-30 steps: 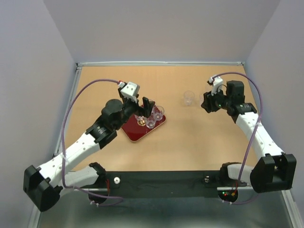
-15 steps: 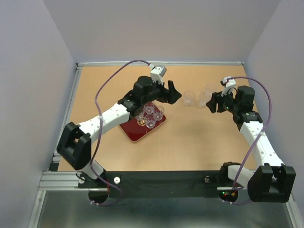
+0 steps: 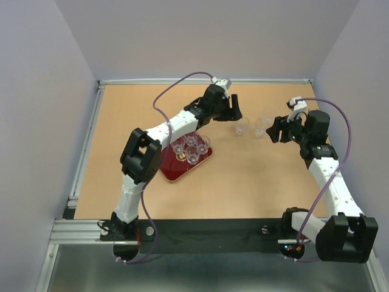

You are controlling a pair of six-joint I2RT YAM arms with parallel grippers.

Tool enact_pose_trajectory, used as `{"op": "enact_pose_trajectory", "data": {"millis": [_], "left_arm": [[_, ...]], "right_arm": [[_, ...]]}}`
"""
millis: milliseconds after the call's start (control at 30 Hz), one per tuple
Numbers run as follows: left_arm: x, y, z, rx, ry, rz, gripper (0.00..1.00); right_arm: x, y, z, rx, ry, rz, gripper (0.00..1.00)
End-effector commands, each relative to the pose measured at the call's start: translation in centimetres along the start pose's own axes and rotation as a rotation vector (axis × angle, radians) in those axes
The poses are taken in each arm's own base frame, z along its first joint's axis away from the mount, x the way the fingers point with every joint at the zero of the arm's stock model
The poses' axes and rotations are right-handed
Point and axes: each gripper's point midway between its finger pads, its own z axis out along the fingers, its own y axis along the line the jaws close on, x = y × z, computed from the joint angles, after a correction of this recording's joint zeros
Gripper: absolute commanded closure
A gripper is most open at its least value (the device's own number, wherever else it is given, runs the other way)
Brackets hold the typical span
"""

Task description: Place the glasses into the tray

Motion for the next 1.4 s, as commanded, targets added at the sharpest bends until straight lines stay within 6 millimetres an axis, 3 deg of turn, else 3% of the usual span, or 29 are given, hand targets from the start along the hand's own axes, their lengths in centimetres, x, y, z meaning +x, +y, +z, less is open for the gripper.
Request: {"op": "enact_pose_trajectory", "data": {"millis": [0, 133, 300, 633, 833, 1100, 1233, 1300, 1367], "left_arm": [[-2.7, 1.1, 0.8, -0.123, -0.050, -0.042, 0.25], [-2.4, 2.2, 2.8, -0.164, -0.025, -0.044, 0.35], [-2.2, 2.8, 5.1, -0.186, -0.010, -0.048, 0.39], [-0.2, 3.7, 7.1, -0.191, 0.035, -0.032, 0.48], [1.0, 4.2, 7.5, -0.215, 0.057, 0.010, 0.53], [1.4, 4.6, 7.7, -0.231, 0.061, 0.058, 0.75], [0.6, 4.1, 7.4, -0.218, 0.043, 0.078, 0.88], [-0.3, 3.4, 6.7, -0.202, 0.021, 0.093, 1.00], [-1.2, 2.7, 6.0, -0.184, -0.007, 0.105, 1.00]], "right_arm": [[-1.2, -0.3, -0.3, 0.017, -0.059, -0.019, 0.36], [-1.5, -0.4, -0.5, 0.024, -0.068, -0.024, 0.36], [-1.5, -0.4, -0.5, 0.028, -0.071, -0.025, 0.36], [-1.4, -0.6, -0.4, 0.032, -0.067, -0.025, 0.35], [-1.4, -0.7, -0.3, 0.037, -0.066, -0.026, 0.35], [-1.0, -0.9, -0.1, 0.042, -0.054, -0.023, 0.35], [-1.0, -0.9, -0.1, 0.042, -0.054, -0.026, 0.35], [-1.1, -0.9, -0.1, 0.040, -0.056, -0.030, 0.35], [-1.0, -1.0, -0.1, 0.045, -0.054, -0.029, 0.35]]}}
